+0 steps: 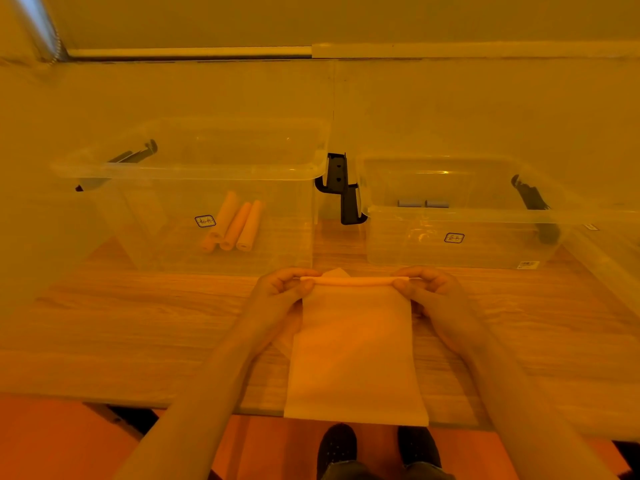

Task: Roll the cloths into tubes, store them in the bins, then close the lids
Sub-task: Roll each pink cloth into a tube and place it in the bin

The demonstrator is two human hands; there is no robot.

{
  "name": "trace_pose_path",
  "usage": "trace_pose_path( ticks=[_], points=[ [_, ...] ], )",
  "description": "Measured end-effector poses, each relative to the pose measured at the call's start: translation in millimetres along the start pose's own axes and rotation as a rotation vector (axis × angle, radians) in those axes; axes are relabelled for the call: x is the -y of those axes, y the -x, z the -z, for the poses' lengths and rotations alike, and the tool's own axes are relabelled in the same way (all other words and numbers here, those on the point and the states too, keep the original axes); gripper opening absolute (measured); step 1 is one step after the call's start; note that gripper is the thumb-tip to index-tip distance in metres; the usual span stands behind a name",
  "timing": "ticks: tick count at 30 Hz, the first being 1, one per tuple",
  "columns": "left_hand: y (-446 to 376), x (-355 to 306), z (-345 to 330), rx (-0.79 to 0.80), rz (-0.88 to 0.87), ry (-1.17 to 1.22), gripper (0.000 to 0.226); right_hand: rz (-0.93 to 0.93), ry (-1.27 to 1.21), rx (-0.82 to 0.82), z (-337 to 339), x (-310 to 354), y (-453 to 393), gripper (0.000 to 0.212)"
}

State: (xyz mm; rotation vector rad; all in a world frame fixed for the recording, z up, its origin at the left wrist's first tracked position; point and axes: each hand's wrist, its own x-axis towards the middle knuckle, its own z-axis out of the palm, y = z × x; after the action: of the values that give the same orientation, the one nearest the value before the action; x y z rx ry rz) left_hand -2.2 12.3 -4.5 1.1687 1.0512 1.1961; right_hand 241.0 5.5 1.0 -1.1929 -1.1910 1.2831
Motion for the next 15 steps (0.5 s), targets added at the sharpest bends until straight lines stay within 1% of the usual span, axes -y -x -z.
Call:
trace_pose_path(
  ticks=[4, 8, 12, 13, 15],
  points=[
    [-0.8, 0.7, 0.9, -0.015, 0.021, -0.005, 0.021, 0.01, -0.005, 0.001, 1.4, -1.1, -0.6, 0.013],
    [-1.4, 3.1, 1.1, -0.031, -0.003, -0.045, 0.018, 0.036, 0.01, -0.019, 0.4, -2.3, -1.0, 0.01],
    [-1.7, 4.0, 2.4, -0.026, 0.014, -0.032, 0.023, 0.004, 0.017, -0.01, 1.1, -2.6, -1.7, 0.022],
    [-1.9, 4.4, 3.2, -0.033, 0.006, -0.058, 0.021, 0.001, 0.022, -0.005, 1.9, -3.5, -2.0, 0.023],
    [-1.7, 4.2, 2.6, -0.033, -0.004, -0.099, 0.018, 0.008, 0.04, -0.007, 2.2, -4.7, -2.4, 0.019]
  ],
)
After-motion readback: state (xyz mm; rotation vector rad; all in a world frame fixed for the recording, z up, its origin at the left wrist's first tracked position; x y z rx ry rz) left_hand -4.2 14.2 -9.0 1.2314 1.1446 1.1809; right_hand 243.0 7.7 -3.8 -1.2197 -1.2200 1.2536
